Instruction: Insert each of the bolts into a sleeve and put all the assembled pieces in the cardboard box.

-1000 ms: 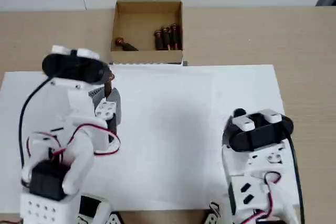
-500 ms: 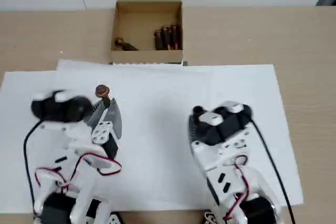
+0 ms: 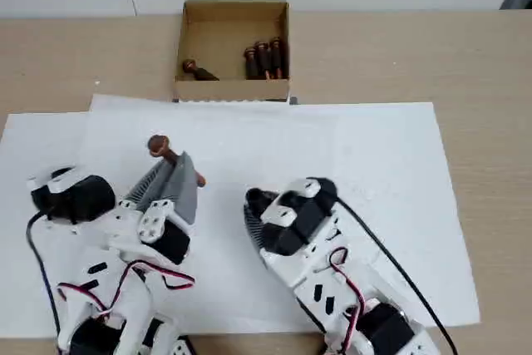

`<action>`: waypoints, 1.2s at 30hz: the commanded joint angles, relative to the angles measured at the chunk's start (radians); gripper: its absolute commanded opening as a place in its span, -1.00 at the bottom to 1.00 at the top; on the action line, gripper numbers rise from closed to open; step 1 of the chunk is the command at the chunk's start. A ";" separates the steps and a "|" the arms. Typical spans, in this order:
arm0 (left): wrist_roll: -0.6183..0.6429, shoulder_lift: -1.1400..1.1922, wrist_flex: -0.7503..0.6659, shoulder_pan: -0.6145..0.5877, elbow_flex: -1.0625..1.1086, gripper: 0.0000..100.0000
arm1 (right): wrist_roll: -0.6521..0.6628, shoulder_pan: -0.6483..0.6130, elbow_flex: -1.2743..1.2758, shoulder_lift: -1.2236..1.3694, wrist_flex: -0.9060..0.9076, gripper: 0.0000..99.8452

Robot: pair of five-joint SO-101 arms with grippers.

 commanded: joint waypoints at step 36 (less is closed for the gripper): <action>0.041 -0.009 -0.025 0.167 0.033 -0.99 | 0.095 -0.070 -0.063 -0.007 -0.031 -1.00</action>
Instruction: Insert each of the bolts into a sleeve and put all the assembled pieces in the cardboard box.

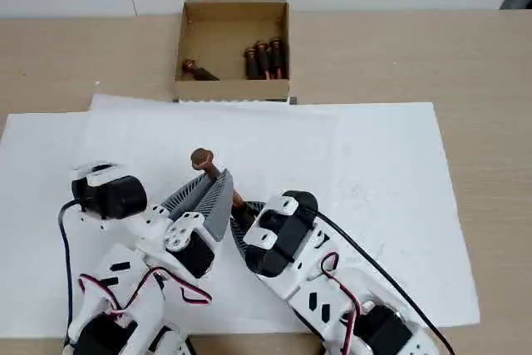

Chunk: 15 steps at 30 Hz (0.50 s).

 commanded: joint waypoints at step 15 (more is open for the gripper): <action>-0.026 -0.009 0.080 0.091 -0.007 -0.99 | 0.015 -0.001 -0.055 -0.007 -0.031 -1.00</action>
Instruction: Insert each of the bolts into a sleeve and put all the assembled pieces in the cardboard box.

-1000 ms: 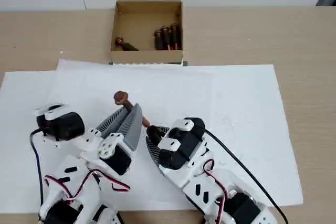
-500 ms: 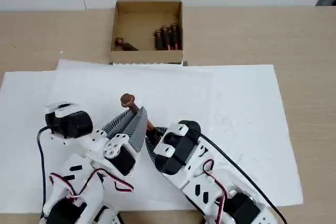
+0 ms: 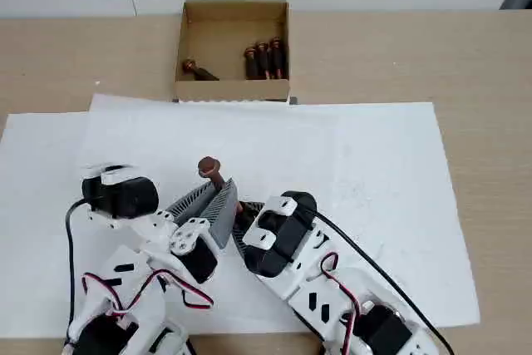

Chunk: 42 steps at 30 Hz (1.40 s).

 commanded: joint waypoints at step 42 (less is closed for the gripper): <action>-0.278 -0.008 0.117 -0.060 -0.035 -0.58 | 0.012 0.002 -0.055 -0.008 -0.022 -1.00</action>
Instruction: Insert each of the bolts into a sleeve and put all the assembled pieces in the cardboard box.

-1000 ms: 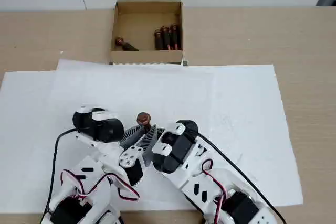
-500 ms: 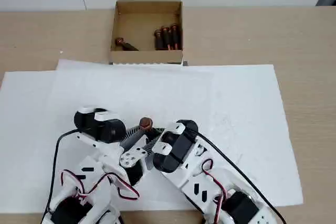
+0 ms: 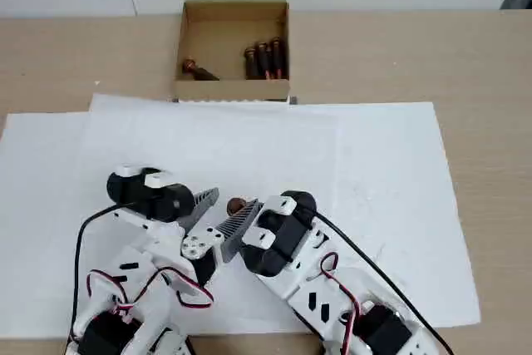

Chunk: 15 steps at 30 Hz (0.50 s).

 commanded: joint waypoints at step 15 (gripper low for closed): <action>-0.014 -0.008 -0.003 -0.133 -0.214 -0.99 | 0.008 0.076 -0.057 -0.010 0.019 -1.00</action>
